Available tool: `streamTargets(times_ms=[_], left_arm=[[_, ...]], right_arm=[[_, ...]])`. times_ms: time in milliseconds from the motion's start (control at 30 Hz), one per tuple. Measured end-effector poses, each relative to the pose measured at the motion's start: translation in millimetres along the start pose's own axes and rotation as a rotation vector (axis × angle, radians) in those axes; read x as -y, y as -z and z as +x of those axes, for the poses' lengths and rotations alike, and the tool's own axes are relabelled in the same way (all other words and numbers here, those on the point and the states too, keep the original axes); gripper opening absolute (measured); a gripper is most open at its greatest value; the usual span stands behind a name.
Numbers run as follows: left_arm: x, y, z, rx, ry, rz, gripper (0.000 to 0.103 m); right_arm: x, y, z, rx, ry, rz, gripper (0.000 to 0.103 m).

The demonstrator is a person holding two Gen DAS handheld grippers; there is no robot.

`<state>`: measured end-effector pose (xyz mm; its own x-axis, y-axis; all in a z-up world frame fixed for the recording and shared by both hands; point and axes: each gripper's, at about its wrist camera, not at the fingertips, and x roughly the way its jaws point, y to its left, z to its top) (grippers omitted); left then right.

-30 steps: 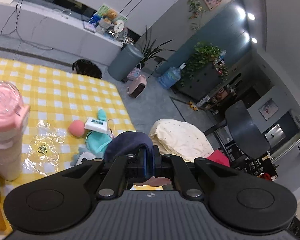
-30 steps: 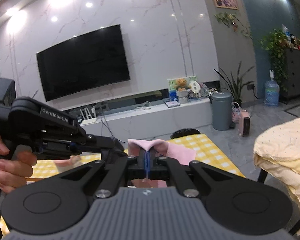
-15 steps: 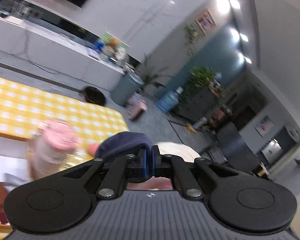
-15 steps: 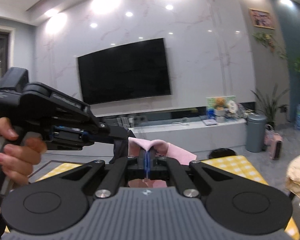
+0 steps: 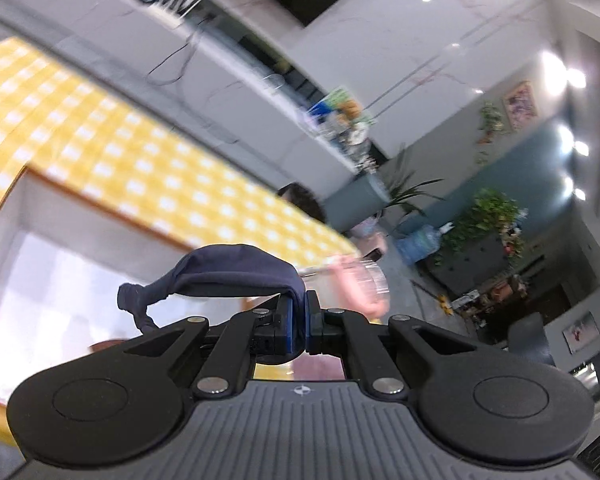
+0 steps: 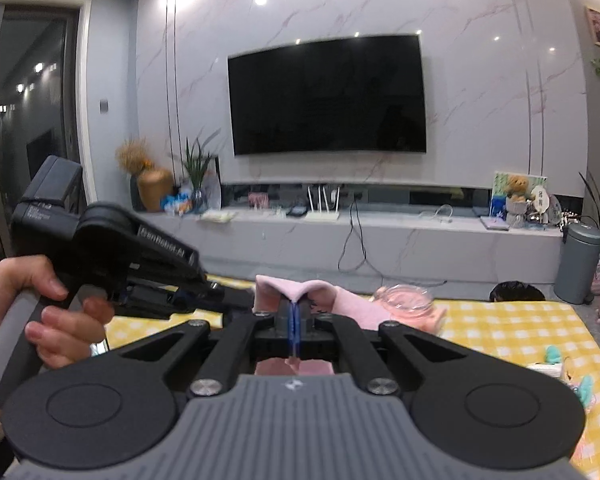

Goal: Organize soft objects
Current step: 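Carry the navy cap and pink towel over the orange box with both tools, then lower the navy cap into the box and open the left tool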

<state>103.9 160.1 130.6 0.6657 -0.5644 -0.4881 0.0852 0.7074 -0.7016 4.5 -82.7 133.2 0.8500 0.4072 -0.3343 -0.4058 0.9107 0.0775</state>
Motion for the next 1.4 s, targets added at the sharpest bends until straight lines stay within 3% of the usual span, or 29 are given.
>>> streamTargets(times_ms=[367, 533, 633, 733, 833, 900, 1033, 1200, 1233, 1333, 1400], left_arm=[[-99.2, 9.6, 45.4, -0.155, -0.136, -0.141, 0.005], [-110.5, 19.5, 63.5, -0.18, -0.299, -0.075, 0.005], [-120.6, 19.8, 72.5, -0.199, -0.264, -0.114, 0.005], [-117.1, 12.0, 74.0, -0.152, -0.261, -0.123, 0.005], [-101.5, 5.0, 72.5, -0.109, -0.185, -0.097, 0.006], [-98.2, 2.0, 76.3, -0.096, -0.172, -0.094, 0.006], [-106.0, 5.8, 95.2, -0.145, -0.24, -0.097, 0.006], [-123.9, 15.7, 119.0, -0.232, -0.242, -0.171, 0.008], [-125.9, 17.2, 123.2, -0.251, -0.236, -0.176, 0.01], [-130.7, 20.1, 133.3, -0.323, -0.191, -0.173, 0.029], [-134.1, 20.9, 132.5, -0.315, -0.181, -0.171, 0.05]], right_arm=[[-12.6, 10.0, 99.8, -0.16, 0.022, -0.079, 0.0], [-24.7, 24.8, 133.8, -0.227, 0.127, -0.212, 0.0], [-21.7, 34.5, 153.3, -0.281, 0.159, -0.255, 0.0], [-13.7, 44.8, 169.2, -0.331, 0.175, -0.263, 0.0], [-10.0, 52.0, 177.4, -0.364, 0.187, -0.265, 0.0], [-7.6, 55.5, 183.9, -0.382, 0.193, -0.269, 0.0], [-6.0, 62.9, 190.2, -0.406, 0.194, -0.276, 0.0], [-5.1, 68.8, 209.3, -0.447, 0.238, -0.286, 0.0], [-5.6, 69.9, 210.9, -0.45, 0.241, -0.295, 0.0], [-11.8, 75.6, 211.1, -0.442, 0.236, -0.378, 0.0], [-14.7, 81.4, 209.9, -0.439, 0.235, -0.432, 0.0]])
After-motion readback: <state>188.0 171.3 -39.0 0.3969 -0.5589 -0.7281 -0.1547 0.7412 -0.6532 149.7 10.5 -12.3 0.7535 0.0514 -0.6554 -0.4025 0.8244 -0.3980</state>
